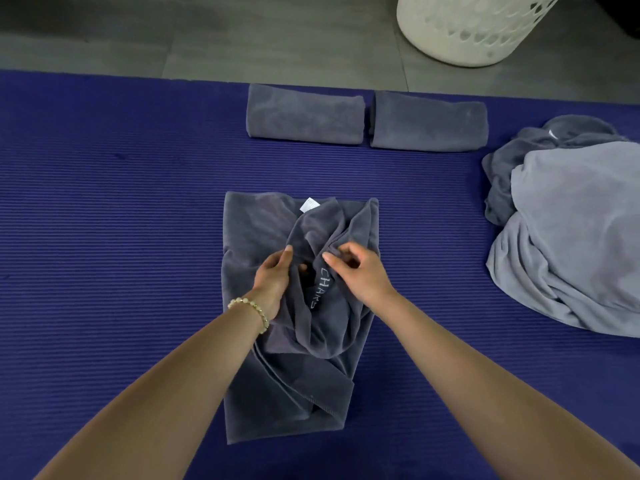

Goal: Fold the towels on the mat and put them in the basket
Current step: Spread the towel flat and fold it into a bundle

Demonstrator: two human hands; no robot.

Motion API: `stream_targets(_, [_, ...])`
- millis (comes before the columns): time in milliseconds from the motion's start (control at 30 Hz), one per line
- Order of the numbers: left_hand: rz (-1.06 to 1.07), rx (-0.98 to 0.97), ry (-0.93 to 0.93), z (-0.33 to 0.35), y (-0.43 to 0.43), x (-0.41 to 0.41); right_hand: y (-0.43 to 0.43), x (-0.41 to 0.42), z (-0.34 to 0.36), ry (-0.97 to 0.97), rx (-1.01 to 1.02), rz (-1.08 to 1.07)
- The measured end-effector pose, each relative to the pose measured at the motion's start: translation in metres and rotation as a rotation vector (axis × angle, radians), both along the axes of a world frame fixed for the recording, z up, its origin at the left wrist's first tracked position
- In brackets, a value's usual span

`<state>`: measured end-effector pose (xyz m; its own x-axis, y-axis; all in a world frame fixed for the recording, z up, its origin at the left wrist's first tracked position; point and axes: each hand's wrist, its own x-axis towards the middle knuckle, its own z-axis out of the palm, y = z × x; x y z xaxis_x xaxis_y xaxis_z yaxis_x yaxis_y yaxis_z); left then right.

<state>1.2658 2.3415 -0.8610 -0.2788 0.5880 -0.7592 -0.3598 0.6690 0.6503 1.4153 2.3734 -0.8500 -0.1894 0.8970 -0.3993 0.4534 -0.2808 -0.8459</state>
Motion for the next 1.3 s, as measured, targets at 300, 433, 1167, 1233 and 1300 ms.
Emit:
stream_targets(300, [0.023, 0.021, 0.226, 0.004, 0.012, 0.002, -0.003, 0.006, 0.012, 0.112, 0.021, -0.036])
stream_targets(433, [0.017, 0.192, 0.291, 0.029, 0.009, -0.001, -0.006, 0.009, 0.031, 0.129, 0.135, -0.145])
stream_targets(1167, [-0.399, 0.567, 0.287, 0.143, -0.056, -0.016, -0.044, -0.002, 0.128, 0.221, 0.370, 0.174])
stream_targets(1233, [-0.447, 0.569, 0.294, 0.148, -0.062, -0.020, -0.045, -0.002, 0.132, 0.102, 0.461, 0.312])
stream_targets(1300, [-0.510, 0.564, 0.284, 0.155, -0.068, -0.022, -0.045, -0.002, 0.140, 0.042, 0.472, 0.409])
